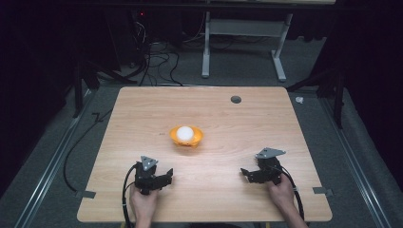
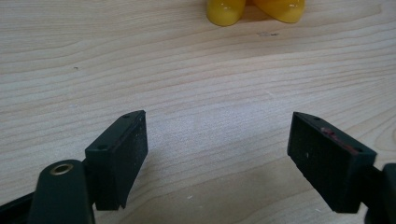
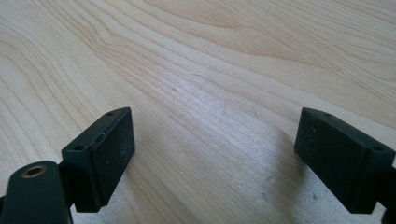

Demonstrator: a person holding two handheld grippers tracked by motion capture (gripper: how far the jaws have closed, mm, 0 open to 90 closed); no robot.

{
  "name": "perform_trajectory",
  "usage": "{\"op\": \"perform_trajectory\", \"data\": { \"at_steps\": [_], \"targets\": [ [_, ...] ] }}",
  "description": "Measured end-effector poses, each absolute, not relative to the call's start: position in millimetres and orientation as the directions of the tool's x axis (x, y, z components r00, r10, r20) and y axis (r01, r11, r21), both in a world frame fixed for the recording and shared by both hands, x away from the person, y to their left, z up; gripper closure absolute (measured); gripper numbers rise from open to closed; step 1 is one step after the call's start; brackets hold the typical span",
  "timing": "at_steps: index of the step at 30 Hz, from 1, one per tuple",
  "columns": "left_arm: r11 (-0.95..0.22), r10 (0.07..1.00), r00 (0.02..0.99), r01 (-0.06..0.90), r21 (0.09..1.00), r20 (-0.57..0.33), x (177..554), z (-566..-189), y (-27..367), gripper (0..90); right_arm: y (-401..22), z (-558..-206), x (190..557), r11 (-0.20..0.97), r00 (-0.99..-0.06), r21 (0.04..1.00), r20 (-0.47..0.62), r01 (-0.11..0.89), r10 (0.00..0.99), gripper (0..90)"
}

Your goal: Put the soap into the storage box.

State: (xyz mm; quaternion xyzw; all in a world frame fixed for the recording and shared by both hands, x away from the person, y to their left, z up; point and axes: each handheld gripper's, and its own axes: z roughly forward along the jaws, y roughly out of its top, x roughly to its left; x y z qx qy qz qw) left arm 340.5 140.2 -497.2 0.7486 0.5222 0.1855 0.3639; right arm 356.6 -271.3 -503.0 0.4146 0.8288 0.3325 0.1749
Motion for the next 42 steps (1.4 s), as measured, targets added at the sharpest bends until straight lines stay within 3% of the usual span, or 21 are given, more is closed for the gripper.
{"op": "perform_trajectory", "data": {
  "at_steps": [29,42],
  "targets": [
    [-0.229,0.935,0.353,0.643,0.731,-0.018,345.9,-507.3,134.6,18.0,-271.2,-503.2,356.5,0.433,-0.595,0.697,-0.012,0.571,0.804,12.9],
    [-0.228,0.935,0.354,0.644,0.730,-0.021,345.8,-507.4,134.7,17.1,-271.0,-503.2,356.4,0.430,-0.593,0.698,-0.009,0.573,0.805,12.9]
  ]
}}
